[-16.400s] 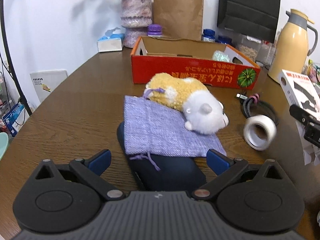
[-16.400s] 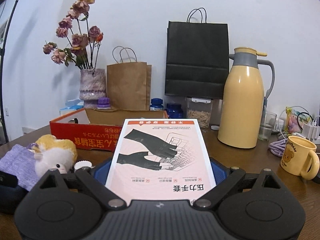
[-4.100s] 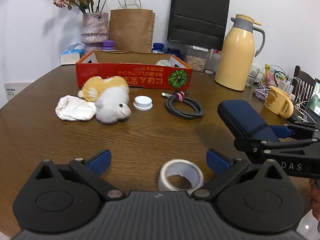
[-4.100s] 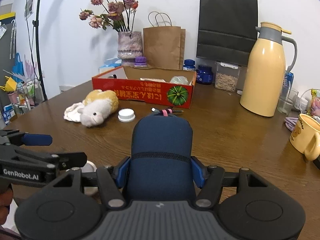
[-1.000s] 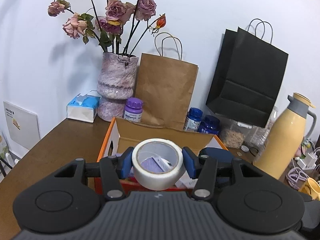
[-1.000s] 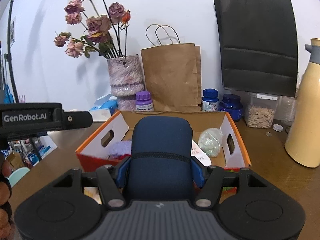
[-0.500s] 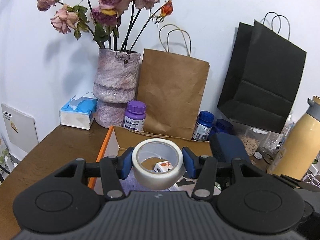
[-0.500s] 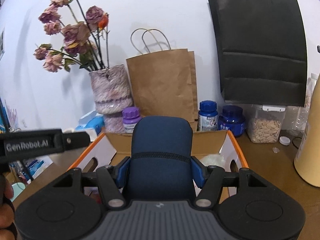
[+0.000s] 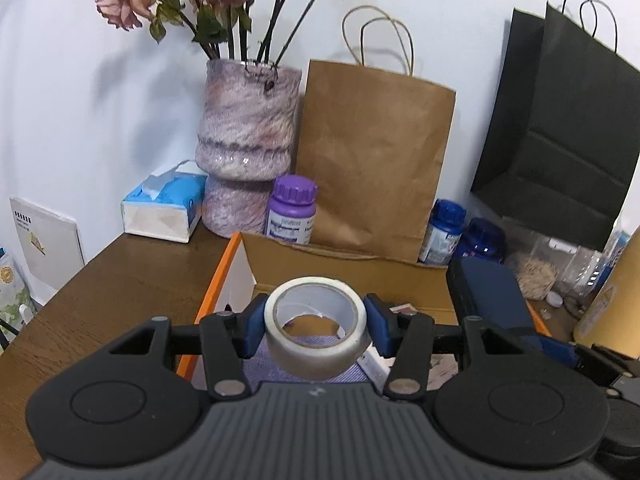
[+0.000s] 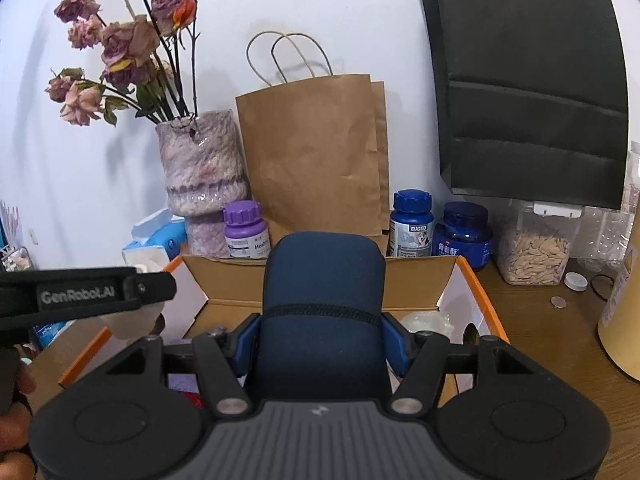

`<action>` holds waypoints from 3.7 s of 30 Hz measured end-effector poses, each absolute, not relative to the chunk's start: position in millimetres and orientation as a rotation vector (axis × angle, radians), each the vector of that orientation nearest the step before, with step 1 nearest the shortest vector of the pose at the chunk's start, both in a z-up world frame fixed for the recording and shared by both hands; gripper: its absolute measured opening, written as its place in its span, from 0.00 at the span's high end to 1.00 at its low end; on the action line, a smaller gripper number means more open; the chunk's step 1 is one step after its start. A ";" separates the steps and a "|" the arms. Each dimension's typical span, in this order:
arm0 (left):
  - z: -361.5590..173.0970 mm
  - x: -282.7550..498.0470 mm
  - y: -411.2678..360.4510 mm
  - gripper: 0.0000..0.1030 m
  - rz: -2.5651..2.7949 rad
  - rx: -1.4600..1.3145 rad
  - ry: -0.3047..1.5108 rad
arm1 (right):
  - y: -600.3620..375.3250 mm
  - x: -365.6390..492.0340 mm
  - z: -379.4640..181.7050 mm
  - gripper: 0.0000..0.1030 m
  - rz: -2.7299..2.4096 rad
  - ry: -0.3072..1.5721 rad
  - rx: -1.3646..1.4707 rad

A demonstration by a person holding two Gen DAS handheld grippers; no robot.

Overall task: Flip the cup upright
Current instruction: 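Carry the tape roll and navy case into the cardboard box and release both, then withdraw both tools from the box toward the plush hamster, then grasp the plush hamster with the right tool while the left tool grasps the white cloth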

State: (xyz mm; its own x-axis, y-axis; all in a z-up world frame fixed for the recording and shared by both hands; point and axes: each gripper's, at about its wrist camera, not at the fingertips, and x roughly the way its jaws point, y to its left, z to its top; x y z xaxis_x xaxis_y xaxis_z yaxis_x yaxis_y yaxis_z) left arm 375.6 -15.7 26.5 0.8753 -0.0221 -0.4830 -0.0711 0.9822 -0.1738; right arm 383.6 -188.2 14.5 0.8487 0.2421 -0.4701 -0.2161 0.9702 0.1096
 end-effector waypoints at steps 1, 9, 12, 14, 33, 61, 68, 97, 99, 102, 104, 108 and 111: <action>24.8 376.7 -15.7 0.49 0.026 -0.186 0.510 | -187.7 384.2 13.1 0.40 0.244 0.502 0.050; 21.6 379.8 -17.3 0.43 -0.010 -0.164 0.536 | -190.4 390.7 7.6 0.36 0.209 0.526 0.042; 23.9 378.1 -15.5 0.08 -0.001 -0.164 0.525 | -197.0 393.7 7.3 0.10 0.164 0.537 0.043; 25.9 376.5 -15.0 0.01 0.012 -0.157 0.511 | -202.4 393.3 9.5 0.01 0.147 0.529 0.047; 40.2 359.6 -6.4 0.00 0.036 -0.167 0.483 | -207.6 379.9 23.2 0.00 0.160 0.520 0.030; 57.9 262.1 1.8 0.00 -0.040 -0.109 0.419 | -219.6 266.8 43.8 0.00 0.232 0.421 -0.078; 54.8 240.5 3.4 0.00 -0.042 -0.093 0.432 | -216.4 243.7 40.5 0.00 0.261 0.425 -0.087; 19.1 159.1 69.1 0.00 0.023 -0.106 0.532 | -151.2 183.7 -3.0 0.00 0.388 0.582 -0.111; 17.9 157.1 73.5 0.00 0.027 -0.112 0.534 | -145.0 187.4 -7.5 0.00 0.378 0.597 -0.108; 15.6 154.0 79.2 0.00 0.033 -0.123 0.537 | -136.6 192.4 -12.9 0.00 0.370 0.605 -0.100; 13.9 152.7 82.5 0.00 0.036 -0.130 0.540 | -132.1 197.0 -15.5 0.01 0.361 0.609 -0.091; 9.9 152.4 86.2 0.00 0.040 -0.143 0.550 | -124.6 208.5 -21.9 0.11 0.335 0.625 -0.080; 7.2 152.7 88.1 0.00 0.042 -0.151 0.555 | -116.7 215.1 -29.6 0.25 0.322 0.630 -0.091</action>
